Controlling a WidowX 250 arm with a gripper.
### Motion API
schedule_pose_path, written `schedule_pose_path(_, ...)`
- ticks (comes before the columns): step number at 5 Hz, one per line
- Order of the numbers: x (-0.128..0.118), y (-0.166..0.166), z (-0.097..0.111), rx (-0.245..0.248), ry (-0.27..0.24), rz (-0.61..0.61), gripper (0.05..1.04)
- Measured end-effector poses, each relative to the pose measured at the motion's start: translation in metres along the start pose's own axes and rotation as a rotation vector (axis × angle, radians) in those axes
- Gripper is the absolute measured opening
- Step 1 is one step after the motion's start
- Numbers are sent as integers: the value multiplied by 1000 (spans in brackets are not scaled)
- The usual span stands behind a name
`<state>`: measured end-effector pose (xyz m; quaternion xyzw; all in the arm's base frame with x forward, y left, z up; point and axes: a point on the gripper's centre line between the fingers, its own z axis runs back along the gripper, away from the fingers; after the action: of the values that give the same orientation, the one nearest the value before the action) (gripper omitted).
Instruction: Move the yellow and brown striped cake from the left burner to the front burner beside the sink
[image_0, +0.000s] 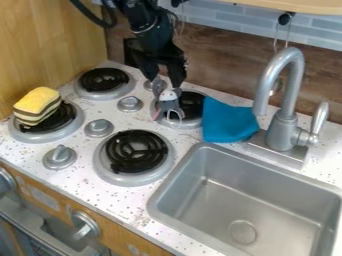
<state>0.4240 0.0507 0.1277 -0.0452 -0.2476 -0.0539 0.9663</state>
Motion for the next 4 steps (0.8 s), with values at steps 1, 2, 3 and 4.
schedule_pose_path(1, -11, 1, -13, -10, 40, 12, 1010)
schedule_pose_path(2, -34, 25, -19, 28, 50, 64, 1010)
schedule_pose_path(3, -39, 49, 7, 134, -12, 35, 1010)
schedule_pose_path(4, -50, 67, 32, 137, -48, 2, 1010)
